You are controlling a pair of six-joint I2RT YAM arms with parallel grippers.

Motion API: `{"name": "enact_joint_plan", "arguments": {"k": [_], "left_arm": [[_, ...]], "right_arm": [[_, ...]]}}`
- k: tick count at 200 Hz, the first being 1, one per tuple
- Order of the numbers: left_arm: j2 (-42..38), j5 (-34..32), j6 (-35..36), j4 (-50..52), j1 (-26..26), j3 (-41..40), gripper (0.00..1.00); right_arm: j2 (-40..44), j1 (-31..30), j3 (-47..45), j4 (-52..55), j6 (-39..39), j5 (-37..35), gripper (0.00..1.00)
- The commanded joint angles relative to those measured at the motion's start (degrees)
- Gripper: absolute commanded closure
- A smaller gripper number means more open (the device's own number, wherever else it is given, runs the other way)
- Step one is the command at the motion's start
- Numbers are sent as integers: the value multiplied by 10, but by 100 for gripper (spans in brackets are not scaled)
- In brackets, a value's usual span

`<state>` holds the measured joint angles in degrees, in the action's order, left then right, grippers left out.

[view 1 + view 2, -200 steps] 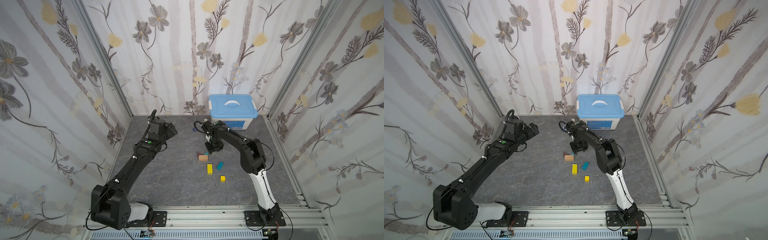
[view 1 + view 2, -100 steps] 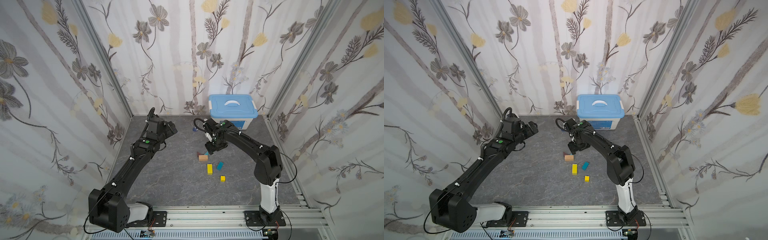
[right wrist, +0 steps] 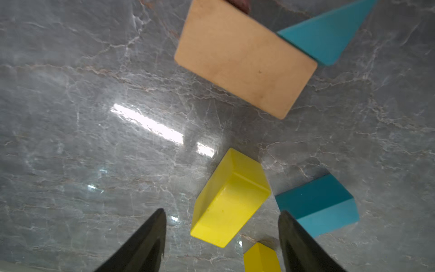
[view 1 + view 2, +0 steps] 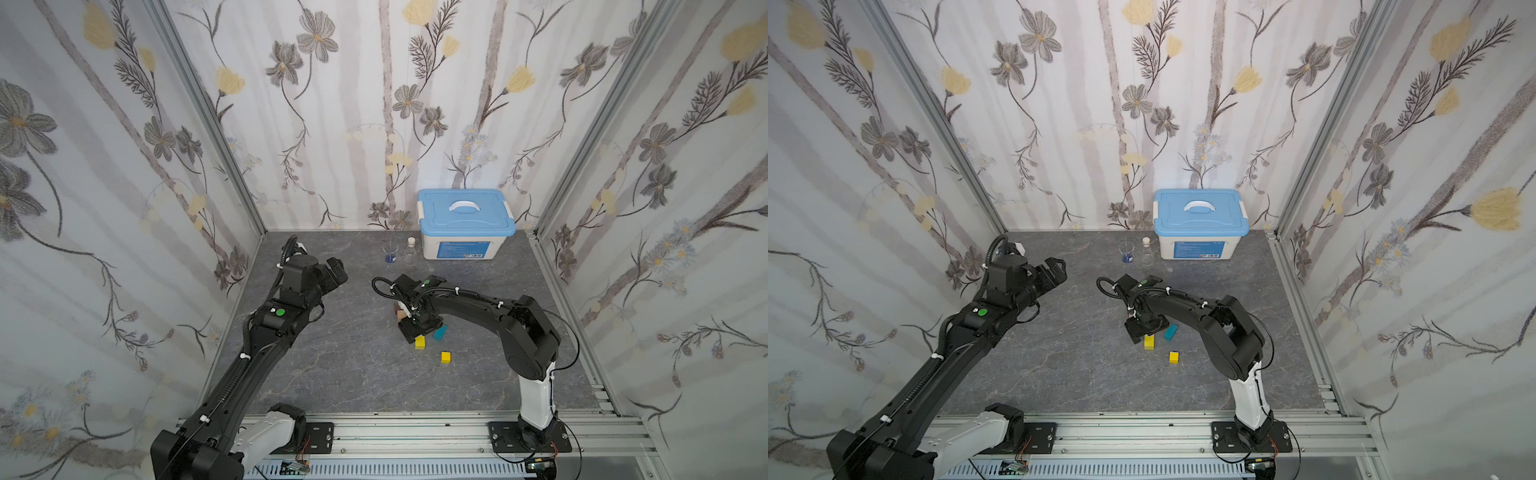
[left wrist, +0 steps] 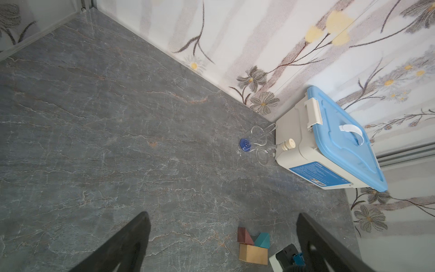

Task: Assemble a carrot with building blocks
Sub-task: Assemble the building block at the center of the board.

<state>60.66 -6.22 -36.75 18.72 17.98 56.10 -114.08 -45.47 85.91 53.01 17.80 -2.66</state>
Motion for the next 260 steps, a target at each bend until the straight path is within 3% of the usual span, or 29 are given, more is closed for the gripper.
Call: {"name": "enact_joint_plan", "arguments": {"k": [1,45,59,76,188,218,260], "left_arm": [[-17,-21,-9,3,0,-5,0],[-16,-19,-8,5,0,-5,0],[-14,-20,-6,3,0,-4,0],[-11,-20,-3,2,0,-3,0],[-12,-27,-16,-9,-1,-5,0],[-13,-27,-26,-14,1,-9,0],[-11,-23,-34,-25,0,-14,0]], "right_arm": [[-3,-2,-12,-12,22,-21,27],[-23,-3,-10,-19,19,-4,33],[-29,-5,-6,-19,16,1,41],[-30,-7,-4,-19,11,7,58],[-60,-16,52,-18,-158,-23,79],[-67,-17,62,-18,-191,-19,75],[-55,-17,58,-18,-207,-30,44]]}}
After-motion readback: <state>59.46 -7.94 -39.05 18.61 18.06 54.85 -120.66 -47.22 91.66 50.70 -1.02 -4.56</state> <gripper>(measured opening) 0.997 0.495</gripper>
